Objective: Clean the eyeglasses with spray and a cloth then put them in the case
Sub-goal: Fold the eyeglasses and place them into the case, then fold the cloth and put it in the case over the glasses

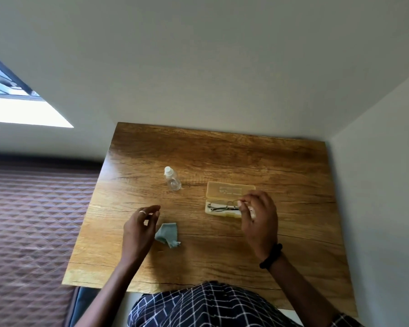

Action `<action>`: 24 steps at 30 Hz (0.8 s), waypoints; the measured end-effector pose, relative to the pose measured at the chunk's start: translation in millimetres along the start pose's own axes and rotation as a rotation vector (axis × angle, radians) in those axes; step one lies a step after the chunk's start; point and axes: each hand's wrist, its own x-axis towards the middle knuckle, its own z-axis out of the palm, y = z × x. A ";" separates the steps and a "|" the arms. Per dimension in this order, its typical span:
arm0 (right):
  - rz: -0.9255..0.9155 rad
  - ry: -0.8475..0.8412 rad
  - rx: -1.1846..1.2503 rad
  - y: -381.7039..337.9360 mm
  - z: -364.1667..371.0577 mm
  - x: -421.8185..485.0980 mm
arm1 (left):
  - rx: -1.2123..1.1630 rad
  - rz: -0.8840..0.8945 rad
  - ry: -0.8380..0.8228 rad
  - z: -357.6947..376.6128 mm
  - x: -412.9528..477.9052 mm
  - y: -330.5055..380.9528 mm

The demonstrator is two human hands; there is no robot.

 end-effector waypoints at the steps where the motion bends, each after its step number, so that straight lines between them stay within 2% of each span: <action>1: -0.037 -0.056 0.006 -7.3 6.1 -1.6 | 0.025 0.013 -0.021 -2.1 -3.0 -4.2; 7: -0.138 -0.623 0.067 -51.7 48.4 -17.8 | 0.169 0.070 -0.150 -5.3 -19.6 -21.8; 10: -0.210 -0.763 0.028 -64.2 66.6 -34.8 | 0.180 0.073 -0.164 -4.9 -30.8 -22.5; 13: -0.237 -0.814 -0.029 -70.0 78.1 -49.0 | 0.156 0.046 -0.142 -4.2 -40.3 -24.4; 17: -0.232 -0.776 -0.085 -74.0 88.0 -57.8 | 0.133 0.021 -0.122 -1.0 -51.0 -28.0; 24: -0.195 -0.754 -0.172 -79.0 96.6 -57.2 | 0.158 0.085 -0.169 6.1 -55.9 -35.3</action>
